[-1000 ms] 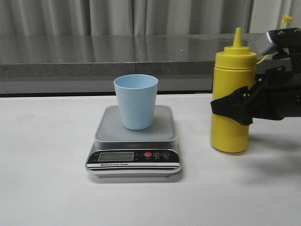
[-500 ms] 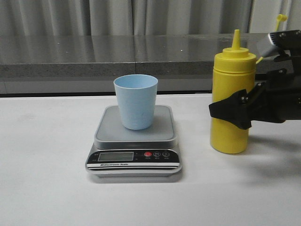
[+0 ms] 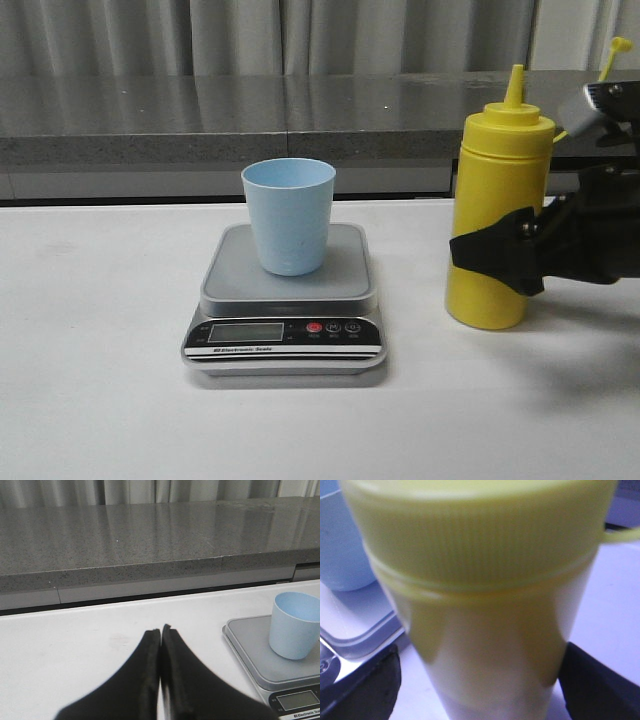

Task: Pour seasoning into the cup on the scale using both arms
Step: 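Open the right gripper and withdraw it from the bottle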

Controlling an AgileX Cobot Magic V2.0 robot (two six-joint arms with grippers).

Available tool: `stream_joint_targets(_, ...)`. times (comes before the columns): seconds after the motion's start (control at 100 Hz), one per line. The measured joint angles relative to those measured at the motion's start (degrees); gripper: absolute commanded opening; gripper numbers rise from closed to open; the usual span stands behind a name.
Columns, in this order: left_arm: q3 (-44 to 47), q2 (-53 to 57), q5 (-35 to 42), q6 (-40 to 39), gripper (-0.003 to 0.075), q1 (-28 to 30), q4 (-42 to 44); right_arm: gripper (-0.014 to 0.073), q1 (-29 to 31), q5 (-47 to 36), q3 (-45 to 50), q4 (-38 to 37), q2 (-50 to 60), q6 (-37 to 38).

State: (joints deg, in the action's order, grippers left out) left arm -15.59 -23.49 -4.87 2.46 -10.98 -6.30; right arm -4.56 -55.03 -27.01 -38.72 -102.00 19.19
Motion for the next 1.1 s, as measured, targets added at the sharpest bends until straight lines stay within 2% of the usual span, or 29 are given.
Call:
stream_joint_targets(0.44,0.0,0.0,0.0,0.0,-0.0018,0.0,0.0,0.0631,0.1,-0.5,3.8,1.6,4.6,-0.1)
stream_joint_targets(0.81,0.0,0.0,0.0,0.0,-0.0018,0.0,0.0,0.0631,5.8,-2.4,10.2,2.0,10.3,-0.2)
stream_joint_targets(1.1,0.0,0.0,0.0,0.0,-0.0018,0.0,0.0,0.0631,6.5,-2.2,15.5,2.1,18.8,-0.2)
